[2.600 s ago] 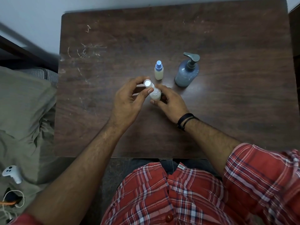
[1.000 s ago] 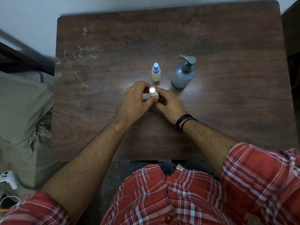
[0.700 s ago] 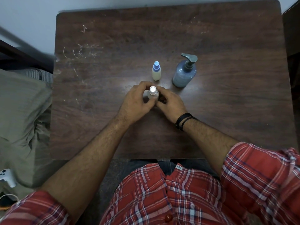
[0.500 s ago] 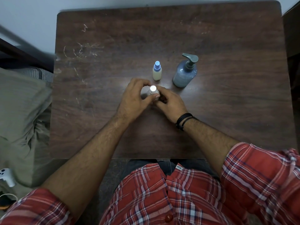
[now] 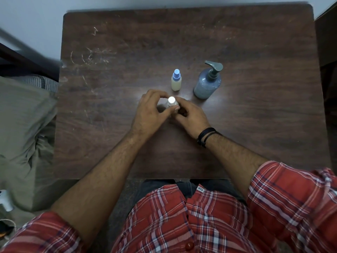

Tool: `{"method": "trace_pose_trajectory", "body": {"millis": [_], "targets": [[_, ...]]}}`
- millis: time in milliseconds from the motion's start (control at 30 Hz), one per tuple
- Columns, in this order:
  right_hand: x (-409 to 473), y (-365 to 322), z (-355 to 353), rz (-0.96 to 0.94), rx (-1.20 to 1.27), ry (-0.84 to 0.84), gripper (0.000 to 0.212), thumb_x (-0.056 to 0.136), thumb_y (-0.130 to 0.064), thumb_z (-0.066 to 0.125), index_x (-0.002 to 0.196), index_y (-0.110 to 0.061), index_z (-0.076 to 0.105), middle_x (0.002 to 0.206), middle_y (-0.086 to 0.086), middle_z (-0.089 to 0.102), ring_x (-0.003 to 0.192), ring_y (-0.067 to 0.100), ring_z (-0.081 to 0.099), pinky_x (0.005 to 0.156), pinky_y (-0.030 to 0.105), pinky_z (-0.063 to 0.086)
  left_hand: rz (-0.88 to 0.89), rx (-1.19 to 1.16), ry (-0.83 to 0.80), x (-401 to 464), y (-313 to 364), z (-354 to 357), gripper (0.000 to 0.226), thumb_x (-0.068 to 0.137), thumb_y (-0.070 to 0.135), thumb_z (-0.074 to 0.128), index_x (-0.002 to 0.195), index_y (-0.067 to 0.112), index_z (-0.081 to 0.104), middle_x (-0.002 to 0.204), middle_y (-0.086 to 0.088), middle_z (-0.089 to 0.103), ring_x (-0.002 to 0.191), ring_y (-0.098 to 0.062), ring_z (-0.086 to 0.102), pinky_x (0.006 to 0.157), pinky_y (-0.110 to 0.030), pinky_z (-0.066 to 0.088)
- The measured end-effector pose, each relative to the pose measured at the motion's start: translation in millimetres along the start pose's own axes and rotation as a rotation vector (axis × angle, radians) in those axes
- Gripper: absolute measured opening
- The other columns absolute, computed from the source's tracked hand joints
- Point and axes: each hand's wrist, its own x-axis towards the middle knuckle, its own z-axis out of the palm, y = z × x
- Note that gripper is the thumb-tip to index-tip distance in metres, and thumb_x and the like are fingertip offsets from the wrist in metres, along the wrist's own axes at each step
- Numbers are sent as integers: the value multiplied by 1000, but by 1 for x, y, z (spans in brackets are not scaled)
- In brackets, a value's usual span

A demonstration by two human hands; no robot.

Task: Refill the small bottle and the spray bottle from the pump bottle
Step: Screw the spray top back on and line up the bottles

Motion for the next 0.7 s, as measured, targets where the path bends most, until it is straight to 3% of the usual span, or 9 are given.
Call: {"method": "trace_pose_trajectory", "body": {"millis": [100, 200, 367, 533, 700], "targets": [[-1, -1, -1, -3, 29, -10, 47, 86, -43, 69, 131, -40, 56, 116, -12, 65, 107, 9, 59, 94, 35, 52, 41, -7, 28, -5, -7, -9, 31, 85, 38, 77, 105, 16, 68, 107, 8, 63, 102, -13, 60, 91, -37, 49], [-1, 0, 0, -8, 30, -4, 47, 86, -45, 68, 132, -40, 56, 117, -11, 65, 108, 11, 60, 95, 37, 52, 119, -4, 20, -10, -6, -6, 26, 90, 30, 72, 109, 12, 70, 108, 1, 68, 102, -16, 62, 90, -47, 50], [0, 2, 1, -6, -13, 1, 46, 89, -31, 62, 135, -37, 55, 122, -7, 66, 111, 15, 59, 98, 40, 49, 33, -2, -5, -10, 8, 11, 41, 85, 45, 71, 109, 13, 70, 110, -3, 65, 104, -23, 60, 92, -41, 49], [-1, -1, -1, -11, -9, 0, 47, 90, -33, 65, 135, -36, 56, 117, -6, 66, 107, 14, 59, 95, 37, 50, 8, 49, 9, -3, 3, 5, 41, 84, 51, 70, 107, 17, 69, 108, 0, 62, 102, -20, 58, 91, -30, 44], [0, 0, 0, -7, 27, -1, 48, 86, -41, 70, 132, -38, 57, 113, -9, 66, 105, 11, 60, 94, 36, 51, 89, 37, 23, -8, -8, 3, 27, 91, 30, 68, 111, 12, 70, 105, -4, 66, 96, -24, 62, 87, -47, 49]]}}
